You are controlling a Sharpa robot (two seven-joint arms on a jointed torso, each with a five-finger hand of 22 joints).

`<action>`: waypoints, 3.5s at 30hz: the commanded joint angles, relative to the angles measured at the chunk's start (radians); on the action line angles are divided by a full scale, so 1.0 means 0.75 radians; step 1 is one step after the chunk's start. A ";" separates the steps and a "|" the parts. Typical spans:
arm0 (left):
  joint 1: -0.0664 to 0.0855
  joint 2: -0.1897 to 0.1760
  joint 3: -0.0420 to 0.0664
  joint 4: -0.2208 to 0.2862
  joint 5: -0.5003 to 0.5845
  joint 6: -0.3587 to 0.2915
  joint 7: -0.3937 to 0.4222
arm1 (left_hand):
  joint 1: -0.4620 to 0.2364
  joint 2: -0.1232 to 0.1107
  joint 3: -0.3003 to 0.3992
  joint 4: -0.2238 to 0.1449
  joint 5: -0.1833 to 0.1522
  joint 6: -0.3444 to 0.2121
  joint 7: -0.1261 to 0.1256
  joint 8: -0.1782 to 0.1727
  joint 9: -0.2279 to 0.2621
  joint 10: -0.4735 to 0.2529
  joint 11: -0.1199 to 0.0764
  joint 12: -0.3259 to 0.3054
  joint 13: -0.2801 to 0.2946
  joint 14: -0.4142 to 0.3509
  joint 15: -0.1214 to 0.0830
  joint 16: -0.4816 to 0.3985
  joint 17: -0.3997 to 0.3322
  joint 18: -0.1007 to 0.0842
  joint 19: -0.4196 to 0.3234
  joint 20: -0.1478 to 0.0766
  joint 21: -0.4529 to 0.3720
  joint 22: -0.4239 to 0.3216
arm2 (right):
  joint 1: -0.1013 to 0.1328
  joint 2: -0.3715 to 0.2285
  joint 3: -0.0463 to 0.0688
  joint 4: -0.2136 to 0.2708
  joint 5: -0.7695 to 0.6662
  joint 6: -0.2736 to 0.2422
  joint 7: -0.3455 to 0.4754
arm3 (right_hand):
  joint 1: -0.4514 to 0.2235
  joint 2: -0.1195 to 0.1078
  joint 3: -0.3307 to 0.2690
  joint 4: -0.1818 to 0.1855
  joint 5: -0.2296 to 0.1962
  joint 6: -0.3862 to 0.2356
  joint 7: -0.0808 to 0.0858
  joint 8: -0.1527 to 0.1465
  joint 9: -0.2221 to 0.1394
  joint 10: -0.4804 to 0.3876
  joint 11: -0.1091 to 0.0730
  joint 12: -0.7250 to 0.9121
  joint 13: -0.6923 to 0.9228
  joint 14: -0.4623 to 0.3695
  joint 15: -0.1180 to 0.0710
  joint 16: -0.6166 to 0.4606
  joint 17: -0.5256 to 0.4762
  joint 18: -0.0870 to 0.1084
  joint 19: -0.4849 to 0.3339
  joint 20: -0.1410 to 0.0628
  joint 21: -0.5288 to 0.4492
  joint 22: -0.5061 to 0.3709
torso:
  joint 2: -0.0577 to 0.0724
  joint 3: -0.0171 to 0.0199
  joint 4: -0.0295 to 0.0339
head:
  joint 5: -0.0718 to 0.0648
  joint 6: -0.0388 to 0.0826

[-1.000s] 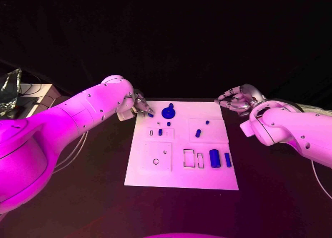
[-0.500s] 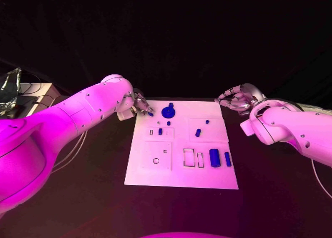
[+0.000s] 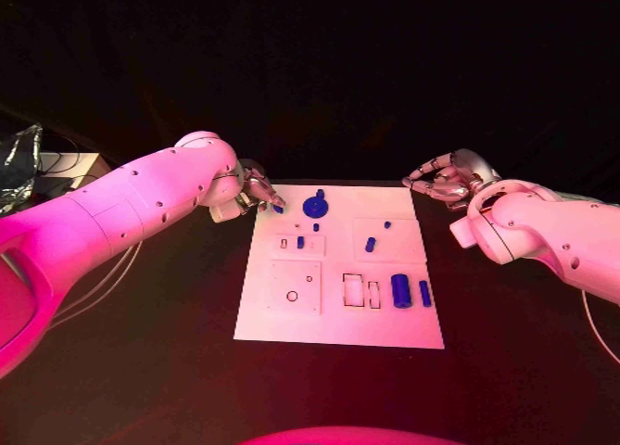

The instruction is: Assemble the parts on the task board

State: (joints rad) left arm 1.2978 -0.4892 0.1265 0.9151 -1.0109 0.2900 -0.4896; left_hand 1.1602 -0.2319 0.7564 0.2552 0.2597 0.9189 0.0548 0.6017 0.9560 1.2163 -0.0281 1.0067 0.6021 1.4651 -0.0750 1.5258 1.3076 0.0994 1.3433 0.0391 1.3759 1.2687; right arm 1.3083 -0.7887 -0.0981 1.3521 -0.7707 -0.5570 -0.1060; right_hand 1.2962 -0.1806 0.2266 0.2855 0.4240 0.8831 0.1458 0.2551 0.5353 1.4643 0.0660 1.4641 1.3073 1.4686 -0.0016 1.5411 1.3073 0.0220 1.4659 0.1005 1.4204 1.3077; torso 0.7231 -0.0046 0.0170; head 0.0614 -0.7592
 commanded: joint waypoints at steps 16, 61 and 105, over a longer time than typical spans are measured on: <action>-0.097 -0.160 -0.027 0.379 -0.134 -0.235 -0.059 | -0.029 -0.004 0.259 -0.237 0.007 0.011 -0.016 0.010 0.140 0.017 -0.002 0.013 0.006 0.099 -0.011 0.006 0.192 -0.029 0.009 -0.009 0.012 0.011 | -0.002 -0.004 0.000 -0.013 -0.078 0.017 0.017 | 0.003 -0.013 0.011 0.000 0.009 -0.010 0.001 0.008 0.003 -0.003 -0.003 -0.010 0.212 0.105 -0.010 -0.007 0.230 0.019 0.054 -0.008 -0.005 0.237 | -0.033 -0.0065 0.0229 | -0.005 -0.048; -0.157 -0.127 -0.055 0.390 -0.273 -0.164 -0.034 | -0.036 -0.007 0.271 -0.244 0.006 0.014 -0.018 0.013 0.145 0.019 -0.004 0.010 0.000 0.101 -0.013 0.008 0.199 -0.029 0.007 -0.011 0.010 0.009 | -0.002 -0.005 0.000 -0.008 -0.089 0.024 0.015 | 0.004 -0.014 0.012 -0.001 0.010 -0.010 0.000 0.008 0.004 -0.003 -0.003 -0.010 0.212 0.106 -0.010 -0.007 0.231 0.018 0.055 -0.009 -0.003 0.238 | -0.029 -0.0064 0.0207 | -0.007 -0.081; -0.163 -0.134 -0.073 0.398 -0.305 -0.129 -0.031 | -0.041 -0.008 0.279 -0.247 0.004 0.014 -0.018 0.014 0.148 0.019 -0.005 0.008 -0.003 0.102 -0.013 0.008 0.200 -0.028 0.006 -0.012 0.009 0.007 | -0.002 -0.013 0.000 -0.005 -0.089 0.026 0.014 | 0.003 -0.014 0.015 0.000 0.010 -0.010 0.000 0.009 0.007 -0.001 -0.004 -0.010 0.212 0.106 -0.011 -0.006 0.233 0.018 0.056 -0.009 -0.003 0.238 | -0.029 -0.0078 0.0215 | -0.012 -0.096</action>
State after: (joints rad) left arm 1.1854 -0.5905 0.0792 1.2140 -1.2363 0.1571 -0.5063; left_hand 1.1287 -0.2477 0.8015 0.2264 0.2597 0.9236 0.0502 0.6090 1.0150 1.2314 -0.0263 1.0104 0.6004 1.4687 -0.0785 1.5257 1.3074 0.0837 1.3470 0.0357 1.3795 1.2753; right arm 1.3070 -0.7983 -0.0982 1.3470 -0.8279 -0.5499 -0.1038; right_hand 1.2962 -0.1806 0.2321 0.2855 0.4279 0.8831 0.1458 0.2551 0.5394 1.4644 0.0660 1.4600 1.3077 1.4649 -0.0053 1.5411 1.3076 0.0221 1.4659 0.1005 1.4205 1.3077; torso 0.7009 -0.0107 0.0342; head 0.0509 -0.8305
